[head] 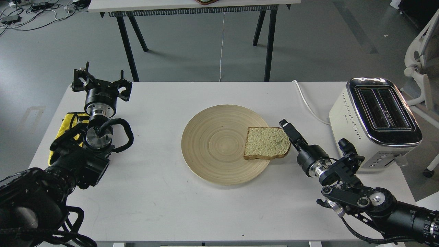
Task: Put bread in toaster with right arm
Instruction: 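Lower the right gripper onto the bread slice edge and close it, then lift the bread slice off the plate and carry it above the toaster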
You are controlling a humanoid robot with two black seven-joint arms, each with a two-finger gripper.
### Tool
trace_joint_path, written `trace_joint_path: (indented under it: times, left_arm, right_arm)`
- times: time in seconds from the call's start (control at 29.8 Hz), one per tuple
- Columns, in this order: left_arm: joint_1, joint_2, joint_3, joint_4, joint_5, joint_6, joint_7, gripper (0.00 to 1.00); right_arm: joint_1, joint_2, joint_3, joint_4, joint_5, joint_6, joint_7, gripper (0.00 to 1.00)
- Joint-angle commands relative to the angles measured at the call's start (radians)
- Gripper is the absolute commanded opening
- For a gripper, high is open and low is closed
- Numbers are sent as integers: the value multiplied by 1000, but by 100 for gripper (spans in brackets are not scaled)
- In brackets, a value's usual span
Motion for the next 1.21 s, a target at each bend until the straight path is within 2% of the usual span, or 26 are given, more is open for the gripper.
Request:
trace_joint_path:
  times: [0.0,0.13,0.2,0.3,0.34,0.4,0.5,0.57,0.8,0.94,1.17]
  left_arm:
    - [-1,0,0,1,0,0,0,100]
    - [0,0,0,0,0,0,0,100]
    - [-1,0,0,0,0,0,0,100]
    - [0,0,0,0,0,0,0,100]
    - [0,0,0,0,0,0,0,100]
    - [0,0,0,1,0,0,0,100]
    - [0,0,0,1,0,0,0,100]
    - [0,0,0,0,0,0,0,100]
    - [0,0,0,1,0,0,0,100]
    - [-1,0,0,0,0,0,0,100]
    - [0,0,0,0,0,0,0,100]
  right_arm:
    - [-11,18,-2,1,0,0,-3,100]
    - [-17,36,-2,4,0,0,-3,98]
    - [-23,42,-2,7,0,0,-3,94]
    - [-23,47,0,1,-2,0,-4,53]
    - [-25,48,0,5,0,0,-4,50]
    - [-25,48,0,13,0,0,-4,25]
    - [-25,48,4,13,0,0,-4,4]
    - [-23,45,4,16,1,0,-4,0]
    - [-16,27,18,59,2,0,-4,0]
    - [16,-33,30,114,3,0,-11,0]
    - [240,-264,56,234,9,0,-89,0]
